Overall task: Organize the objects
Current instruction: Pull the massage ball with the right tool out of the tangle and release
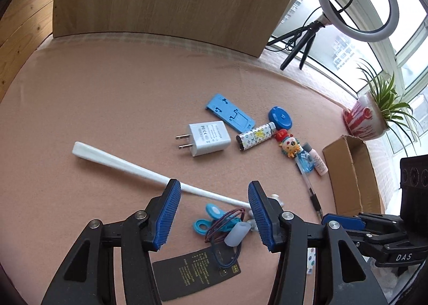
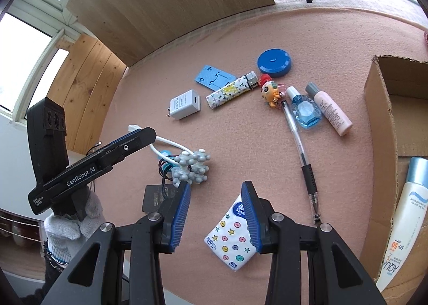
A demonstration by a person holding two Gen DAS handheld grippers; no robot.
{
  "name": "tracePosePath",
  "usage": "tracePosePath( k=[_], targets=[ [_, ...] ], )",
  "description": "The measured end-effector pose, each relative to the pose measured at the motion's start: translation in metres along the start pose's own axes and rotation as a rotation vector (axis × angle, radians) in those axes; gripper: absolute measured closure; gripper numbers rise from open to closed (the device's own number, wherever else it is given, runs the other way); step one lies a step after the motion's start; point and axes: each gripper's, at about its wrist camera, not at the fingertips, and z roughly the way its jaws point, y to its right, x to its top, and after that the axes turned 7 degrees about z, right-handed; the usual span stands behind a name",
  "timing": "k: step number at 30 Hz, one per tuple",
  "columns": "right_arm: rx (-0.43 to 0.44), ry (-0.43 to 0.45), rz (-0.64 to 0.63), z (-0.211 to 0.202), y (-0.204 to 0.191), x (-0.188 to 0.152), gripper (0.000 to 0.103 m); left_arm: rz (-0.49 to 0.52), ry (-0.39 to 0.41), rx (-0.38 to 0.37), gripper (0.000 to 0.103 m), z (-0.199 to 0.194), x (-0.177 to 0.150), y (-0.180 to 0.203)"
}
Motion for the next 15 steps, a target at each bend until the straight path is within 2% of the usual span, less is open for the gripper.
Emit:
tracePosePath(
  k=[2,6,10,12,15],
  targets=[
    [0.026,-0.038,-0.032,0.010,-0.012,-0.003,0.068,-0.031,0.011,0.000,0.047,-0.008,-0.005,-0.013],
    [0.050,-0.103,-0.113,0.033,-0.038,-0.010,0.075,-0.028,0.009,0.035,0.047,-0.019,-0.018,-0.027],
    [0.059,-0.167,-0.133,0.062,-0.050,-0.007,0.079,-0.039,-0.011,0.029,0.047,-0.019,-0.030,-0.032],
    [0.033,-0.156,-0.127,0.070,-0.051,0.000,0.079,-0.037,-0.025,0.018,0.047,-0.016,-0.035,-0.030],
    [-0.038,-0.087,-0.094,0.074,-0.046,0.013,0.079,-0.014,-0.057,-0.003,0.047,-0.006,-0.042,-0.019]
  ],
)
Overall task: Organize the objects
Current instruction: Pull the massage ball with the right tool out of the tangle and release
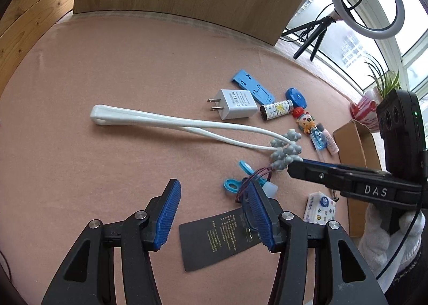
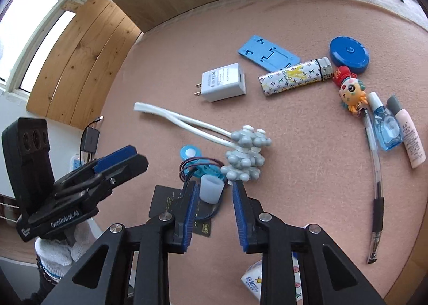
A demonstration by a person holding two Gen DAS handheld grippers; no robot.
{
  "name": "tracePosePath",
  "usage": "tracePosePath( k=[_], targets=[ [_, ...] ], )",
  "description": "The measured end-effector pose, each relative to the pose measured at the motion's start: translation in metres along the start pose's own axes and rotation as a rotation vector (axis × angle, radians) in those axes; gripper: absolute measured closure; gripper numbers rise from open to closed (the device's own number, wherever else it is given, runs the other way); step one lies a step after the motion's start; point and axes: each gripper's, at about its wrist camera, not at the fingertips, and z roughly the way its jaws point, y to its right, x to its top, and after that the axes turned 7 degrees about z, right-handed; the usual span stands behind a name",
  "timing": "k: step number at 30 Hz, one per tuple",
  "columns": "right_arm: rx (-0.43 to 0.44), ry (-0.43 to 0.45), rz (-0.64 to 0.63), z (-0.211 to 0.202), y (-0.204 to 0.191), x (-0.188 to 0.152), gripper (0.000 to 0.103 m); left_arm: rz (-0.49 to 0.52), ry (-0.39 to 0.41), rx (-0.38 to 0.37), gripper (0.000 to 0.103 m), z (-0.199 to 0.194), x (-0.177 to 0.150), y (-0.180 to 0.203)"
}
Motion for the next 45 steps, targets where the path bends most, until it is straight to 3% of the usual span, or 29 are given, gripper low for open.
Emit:
tracePosePath(
  k=[2,8,10,13,15,20,28,32,33,35,36,37,45],
  targets=[
    [-0.044,0.032,0.021,0.000,0.005,0.006,0.079,0.021,-0.017,-0.017,0.047,0.006,-0.004,0.010],
    [-0.017,0.038,0.060,-0.006,0.014,0.000,0.079,0.055,-0.059,-0.014,0.052,0.027,-0.007,0.027],
    [0.007,0.032,0.086,-0.007,0.017,-0.002,0.079,0.069,-0.074,-0.019,0.072,0.034,-0.009,0.032],
    [0.019,0.041,0.109,-0.012,0.020,-0.005,0.079,0.096,-0.074,-0.035,0.092,0.036,-0.012,0.041],
    [0.022,0.044,0.118,-0.015,0.021,-0.008,0.079,0.097,-0.062,-0.060,0.097,0.032,-0.012,0.045],
    [0.023,0.048,0.125,-0.020,0.023,-0.014,0.079,0.077,-0.030,-0.106,0.097,0.015,-0.011,0.047],
    [0.039,0.054,0.107,-0.026,0.015,-0.019,0.079,0.033,0.093,-0.214,0.097,-0.043,0.003,0.042],
    [0.047,0.055,0.089,-0.028,0.009,-0.020,0.079,0.047,0.086,-0.090,0.097,-0.045,0.000,0.029],
    [0.046,0.056,0.084,-0.028,0.008,-0.021,0.079,0.032,0.077,-0.061,0.095,-0.043,-0.001,0.023],
    [0.046,0.055,0.076,-0.028,0.006,-0.021,0.079,0.008,0.047,-0.015,0.070,-0.037,-0.006,0.010],
    [0.045,0.054,0.072,-0.028,0.005,-0.021,0.079,-0.002,0.044,0.011,0.050,-0.036,-0.008,0.004],
    [0.041,0.055,0.066,-0.027,0.004,-0.021,0.079,-0.010,0.048,0.034,0.044,-0.036,-0.010,-0.001],
    [0.010,0.040,0.059,-0.023,0.007,-0.025,0.079,-0.072,0.078,0.117,0.046,-0.045,-0.021,-0.035]
  ],
)
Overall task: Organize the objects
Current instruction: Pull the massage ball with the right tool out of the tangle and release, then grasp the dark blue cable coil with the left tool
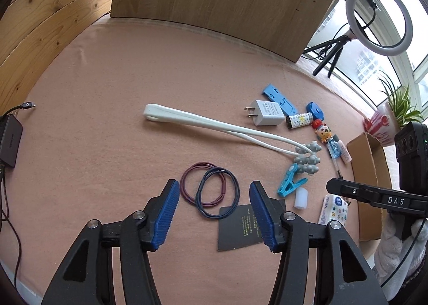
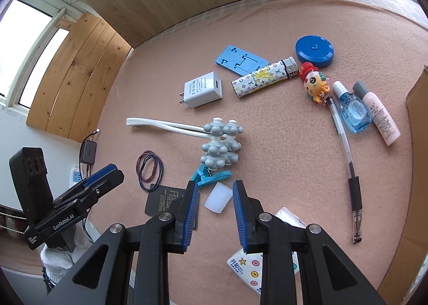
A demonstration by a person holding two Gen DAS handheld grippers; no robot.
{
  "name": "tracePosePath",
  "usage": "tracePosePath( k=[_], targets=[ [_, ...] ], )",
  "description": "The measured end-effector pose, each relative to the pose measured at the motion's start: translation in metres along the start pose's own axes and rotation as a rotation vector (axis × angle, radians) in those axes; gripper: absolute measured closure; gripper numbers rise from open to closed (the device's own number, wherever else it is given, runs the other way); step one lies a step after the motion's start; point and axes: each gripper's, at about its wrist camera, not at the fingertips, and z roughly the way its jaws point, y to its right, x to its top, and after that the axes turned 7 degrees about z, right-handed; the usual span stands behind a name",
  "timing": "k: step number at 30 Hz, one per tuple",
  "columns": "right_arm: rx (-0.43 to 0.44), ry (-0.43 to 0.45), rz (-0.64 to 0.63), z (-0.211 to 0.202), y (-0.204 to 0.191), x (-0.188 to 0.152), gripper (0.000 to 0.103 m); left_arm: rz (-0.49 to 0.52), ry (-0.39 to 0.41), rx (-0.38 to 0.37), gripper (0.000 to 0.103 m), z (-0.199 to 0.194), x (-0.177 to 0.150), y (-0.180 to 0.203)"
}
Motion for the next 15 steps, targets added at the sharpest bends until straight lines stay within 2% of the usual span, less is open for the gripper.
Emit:
tracePosePath(
  k=[4,8,12,15],
  targets=[
    [-0.037,-0.018,-0.017,0.008,-0.002,-0.004,0.079,0.021,-0.013,-0.021,0.059,-0.001,-0.009,0.001],
    [-0.071,-0.029,-0.031,0.020,-0.006,-0.007,0.079,0.079,-0.050,-0.007,0.066,0.010,-0.019,0.014],
    [-0.141,-0.033,-0.047,0.033,-0.008,-0.008,0.079,0.087,-0.047,0.004,0.067,0.019,-0.015,0.018],
    [-0.184,-0.027,-0.060,0.038,-0.010,-0.010,0.079,0.101,-0.051,0.022,0.076,0.027,-0.007,0.019]
  ],
)
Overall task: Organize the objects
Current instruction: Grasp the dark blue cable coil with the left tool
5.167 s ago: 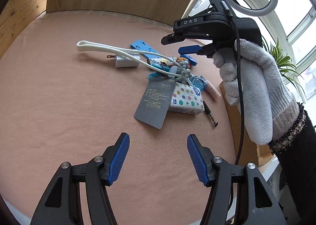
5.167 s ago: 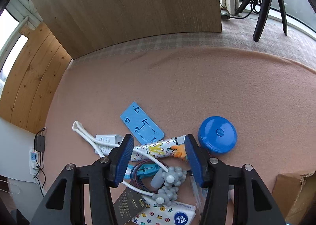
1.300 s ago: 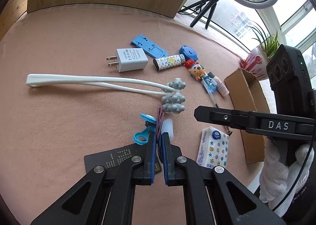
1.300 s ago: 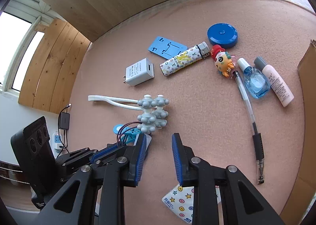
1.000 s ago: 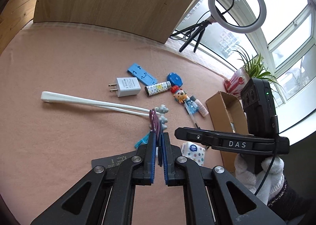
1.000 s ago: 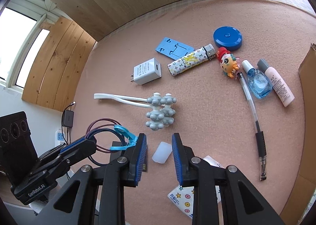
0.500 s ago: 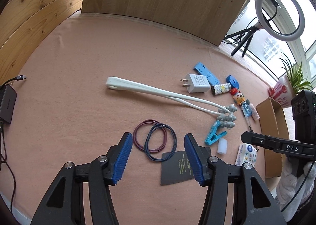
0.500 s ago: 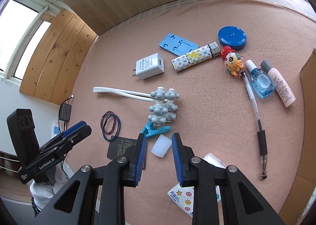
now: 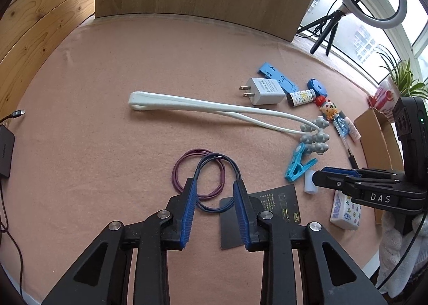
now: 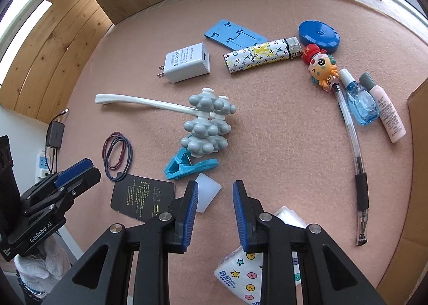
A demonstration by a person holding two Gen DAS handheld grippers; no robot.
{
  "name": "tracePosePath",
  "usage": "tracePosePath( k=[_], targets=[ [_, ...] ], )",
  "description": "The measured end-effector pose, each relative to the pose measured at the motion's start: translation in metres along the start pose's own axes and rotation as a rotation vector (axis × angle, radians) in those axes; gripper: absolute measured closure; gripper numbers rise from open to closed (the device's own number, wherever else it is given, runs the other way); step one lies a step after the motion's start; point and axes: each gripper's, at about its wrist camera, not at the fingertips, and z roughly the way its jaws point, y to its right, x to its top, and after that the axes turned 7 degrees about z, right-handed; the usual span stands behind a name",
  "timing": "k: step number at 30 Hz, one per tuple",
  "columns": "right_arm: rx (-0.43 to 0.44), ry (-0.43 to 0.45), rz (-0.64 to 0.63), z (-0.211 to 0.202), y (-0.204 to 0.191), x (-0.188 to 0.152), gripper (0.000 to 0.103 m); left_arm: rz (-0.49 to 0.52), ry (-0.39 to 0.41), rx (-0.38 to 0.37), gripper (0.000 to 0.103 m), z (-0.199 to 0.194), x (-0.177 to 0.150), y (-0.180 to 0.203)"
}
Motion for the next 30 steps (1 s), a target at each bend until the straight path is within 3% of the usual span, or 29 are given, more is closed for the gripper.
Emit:
tracePosePath(
  k=[6,23,27,30],
  targets=[
    [-0.036,0.010,-0.006,0.003,-0.004,-0.002,0.079,0.039,-0.030,0.021,0.087,0.016,0.009,0.000],
    [-0.153,0.047,-0.107,0.006,-0.030,-0.012,0.079,0.091,-0.059,0.048,0.103,0.030,0.005,0.003],
    [-0.145,0.054,-0.126,0.006,-0.029,-0.015,0.090,0.049,-0.042,0.036,0.103,0.027,0.002,-0.003],
    [-0.131,0.060,-0.115,0.003,-0.025,-0.018,0.092,0.046,-0.016,0.029,0.103,0.020,0.002,-0.004]
  ],
)
